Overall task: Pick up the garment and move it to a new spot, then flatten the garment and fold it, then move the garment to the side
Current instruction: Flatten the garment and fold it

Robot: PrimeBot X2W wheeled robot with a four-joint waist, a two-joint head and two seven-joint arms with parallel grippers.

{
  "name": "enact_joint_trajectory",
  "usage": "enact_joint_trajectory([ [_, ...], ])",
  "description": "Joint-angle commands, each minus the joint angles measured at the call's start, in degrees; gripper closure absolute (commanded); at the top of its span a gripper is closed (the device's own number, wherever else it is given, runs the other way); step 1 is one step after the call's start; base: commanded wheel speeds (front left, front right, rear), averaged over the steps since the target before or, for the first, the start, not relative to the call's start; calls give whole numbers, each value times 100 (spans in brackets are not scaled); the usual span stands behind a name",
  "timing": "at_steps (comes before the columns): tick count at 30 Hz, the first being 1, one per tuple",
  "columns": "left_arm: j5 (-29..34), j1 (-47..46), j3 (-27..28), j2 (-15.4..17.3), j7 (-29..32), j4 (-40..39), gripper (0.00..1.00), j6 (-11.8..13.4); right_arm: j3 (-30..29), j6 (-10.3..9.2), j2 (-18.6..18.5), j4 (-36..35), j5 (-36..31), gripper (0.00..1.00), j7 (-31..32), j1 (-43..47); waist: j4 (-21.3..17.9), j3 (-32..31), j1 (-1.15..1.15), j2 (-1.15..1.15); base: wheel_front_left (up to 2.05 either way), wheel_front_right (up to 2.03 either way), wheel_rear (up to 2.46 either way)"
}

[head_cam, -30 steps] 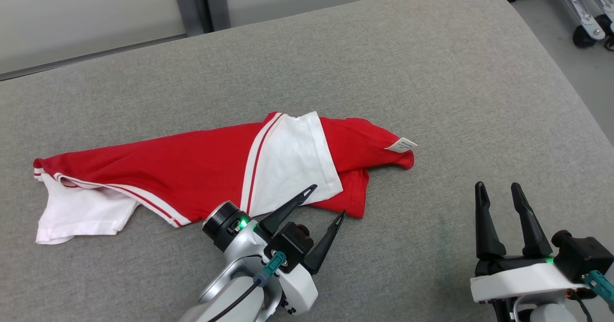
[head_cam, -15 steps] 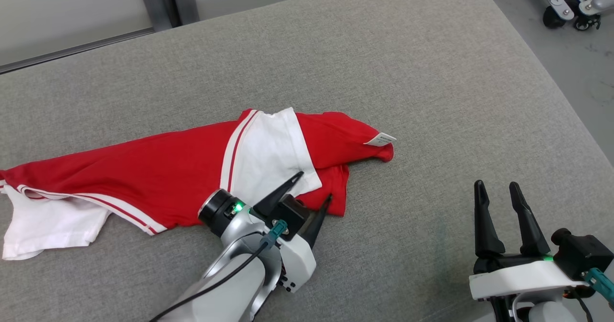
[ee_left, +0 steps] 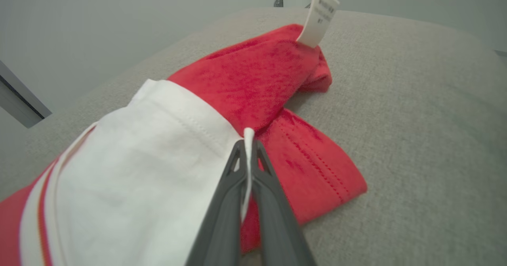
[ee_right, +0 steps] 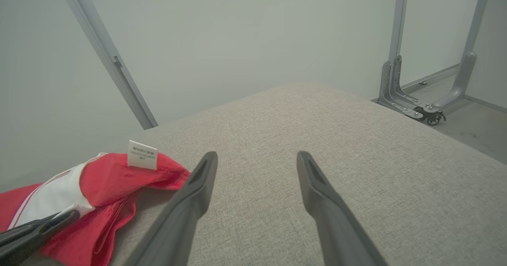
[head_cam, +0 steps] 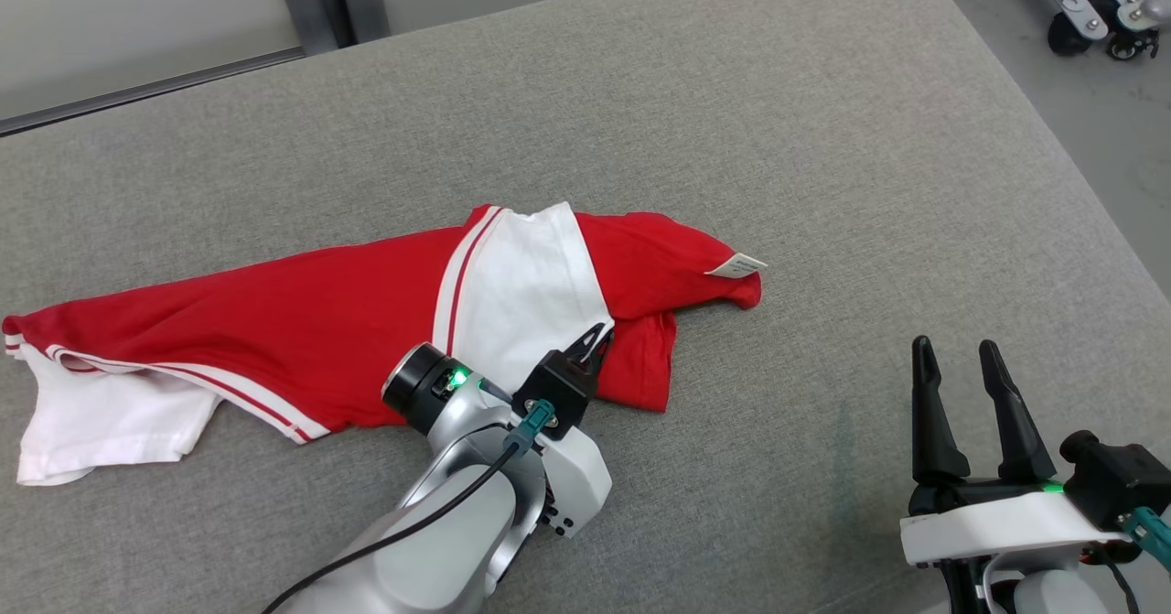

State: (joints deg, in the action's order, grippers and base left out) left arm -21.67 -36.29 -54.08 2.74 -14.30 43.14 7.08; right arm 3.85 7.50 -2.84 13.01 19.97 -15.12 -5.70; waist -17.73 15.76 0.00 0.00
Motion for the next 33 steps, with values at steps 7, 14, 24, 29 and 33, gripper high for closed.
enact_joint_trajectory([
  [7, 237, 65, 133, 206, -93, -800, 100, 288, -43, -2, -13, -14, -87, 0, -3, 81, 248, -79, 0, 0, 0, 0, 0],
  [14, 357, 787, 723, 1062, -88, -2408, 100, 614, 124, -2, -14, 269, -68, 0, -3, 14, 552, -165, 0, 0, 0, 0, 0],
  [24, 295, 1474, 1286, 1710, -89, -3446, 100, 876, -8, -2, -66, 1415, -1022, 0, -4, -608, 891, -243, 0, 0, 0, 0, 0],
  [29, 343, 1465, 1328, 1710, -89, -3506, 100, 844, -177, -2, -45, 2113, -1352, 0, -3, -1083, 997, -223, 0, 0, 0, 0, 0],
  [33, 394, 1353, 1329, 1708, -90, -3497, 100, 801, -169, -2, -30, 2670, -1464, 0, -4, -1434, 1090, -172, 0, 0, 0, 0, 0],
])
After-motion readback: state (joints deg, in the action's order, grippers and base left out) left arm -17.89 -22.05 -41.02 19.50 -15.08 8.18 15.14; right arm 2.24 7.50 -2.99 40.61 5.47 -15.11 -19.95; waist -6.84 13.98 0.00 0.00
